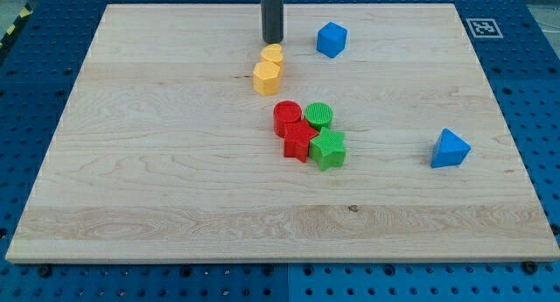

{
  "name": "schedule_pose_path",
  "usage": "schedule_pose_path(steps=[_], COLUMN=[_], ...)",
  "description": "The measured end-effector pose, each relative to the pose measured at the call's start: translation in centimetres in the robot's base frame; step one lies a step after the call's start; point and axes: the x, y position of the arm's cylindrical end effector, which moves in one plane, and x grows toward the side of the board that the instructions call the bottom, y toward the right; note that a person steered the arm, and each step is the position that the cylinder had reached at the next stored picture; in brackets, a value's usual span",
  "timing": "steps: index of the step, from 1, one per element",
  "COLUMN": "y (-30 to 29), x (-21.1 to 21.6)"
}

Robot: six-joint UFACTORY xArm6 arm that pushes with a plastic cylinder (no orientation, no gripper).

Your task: Push blue triangle right diagonally towards green star

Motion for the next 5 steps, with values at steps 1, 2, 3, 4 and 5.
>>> schedule_pose_path(steps=[1,2,3,4,5], y=[1.5,3.6,6.5,9.0,11.0], x=[1.1,2.4,3.0,5.8,11.2])
